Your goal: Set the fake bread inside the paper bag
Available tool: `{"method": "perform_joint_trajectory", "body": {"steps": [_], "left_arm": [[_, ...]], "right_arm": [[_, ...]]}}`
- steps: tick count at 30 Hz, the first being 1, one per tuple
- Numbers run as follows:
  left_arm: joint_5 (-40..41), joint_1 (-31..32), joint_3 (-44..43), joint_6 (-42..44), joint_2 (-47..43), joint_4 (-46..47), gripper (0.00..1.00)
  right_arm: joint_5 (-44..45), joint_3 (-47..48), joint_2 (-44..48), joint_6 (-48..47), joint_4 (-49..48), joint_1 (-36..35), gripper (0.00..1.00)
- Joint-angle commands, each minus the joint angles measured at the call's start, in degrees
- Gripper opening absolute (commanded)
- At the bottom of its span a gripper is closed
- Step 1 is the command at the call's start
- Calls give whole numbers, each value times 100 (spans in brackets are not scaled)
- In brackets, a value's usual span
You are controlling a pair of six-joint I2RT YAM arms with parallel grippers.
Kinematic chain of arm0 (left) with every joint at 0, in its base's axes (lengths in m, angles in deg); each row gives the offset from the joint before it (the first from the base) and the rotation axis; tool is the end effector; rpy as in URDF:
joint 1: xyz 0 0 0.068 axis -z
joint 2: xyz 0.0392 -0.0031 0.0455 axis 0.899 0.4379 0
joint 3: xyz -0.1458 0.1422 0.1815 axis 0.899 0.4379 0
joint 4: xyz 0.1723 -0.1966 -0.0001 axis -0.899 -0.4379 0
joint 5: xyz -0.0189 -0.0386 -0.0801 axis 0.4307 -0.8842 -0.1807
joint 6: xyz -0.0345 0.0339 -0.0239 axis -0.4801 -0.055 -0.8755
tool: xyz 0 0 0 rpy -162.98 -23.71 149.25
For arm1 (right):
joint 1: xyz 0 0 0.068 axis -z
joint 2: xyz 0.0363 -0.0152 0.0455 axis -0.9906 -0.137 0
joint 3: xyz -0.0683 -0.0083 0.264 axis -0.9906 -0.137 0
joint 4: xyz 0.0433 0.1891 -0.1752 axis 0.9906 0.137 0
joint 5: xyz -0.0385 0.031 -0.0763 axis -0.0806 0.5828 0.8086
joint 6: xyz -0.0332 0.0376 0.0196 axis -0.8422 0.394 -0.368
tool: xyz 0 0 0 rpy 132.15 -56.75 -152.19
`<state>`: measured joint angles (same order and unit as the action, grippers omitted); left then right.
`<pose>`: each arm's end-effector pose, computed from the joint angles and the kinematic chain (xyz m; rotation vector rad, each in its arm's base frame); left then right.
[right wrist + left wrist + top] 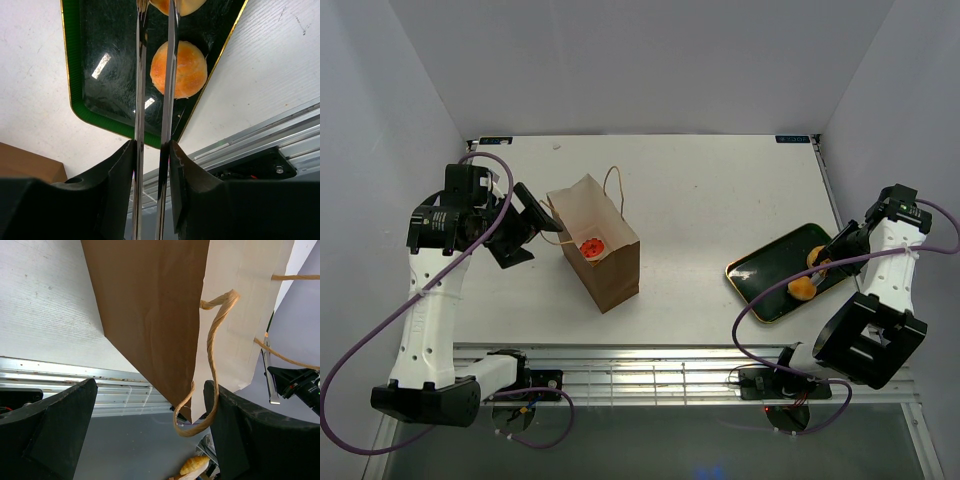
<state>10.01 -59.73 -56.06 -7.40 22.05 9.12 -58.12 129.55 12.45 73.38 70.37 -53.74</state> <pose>0.1766 -0.0237 0.4037 -0.7407 2.5487 -0.6714 0.2185 -0.1132 0.2933 1.0840 2.6047 0.1275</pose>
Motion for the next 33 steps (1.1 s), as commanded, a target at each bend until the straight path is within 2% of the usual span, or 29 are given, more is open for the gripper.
{"method": "perform_joint_trajectory", "body": {"steps": [1,13,21,33], "left_arm": [[67,10,-68,-25,-8,123,98],[84,10,-95,-192,-8,140,98],[67,10,-77,-315,27,149,98],[137,10,-543,-368,414,88,98]], "right_arm": [[-240,174,-22,76,152,1,8],[-354,613,65,155,389,1,8],[-503,587,101,182,363,10,8],[-705,833,250,138,196,-8,8]]}}
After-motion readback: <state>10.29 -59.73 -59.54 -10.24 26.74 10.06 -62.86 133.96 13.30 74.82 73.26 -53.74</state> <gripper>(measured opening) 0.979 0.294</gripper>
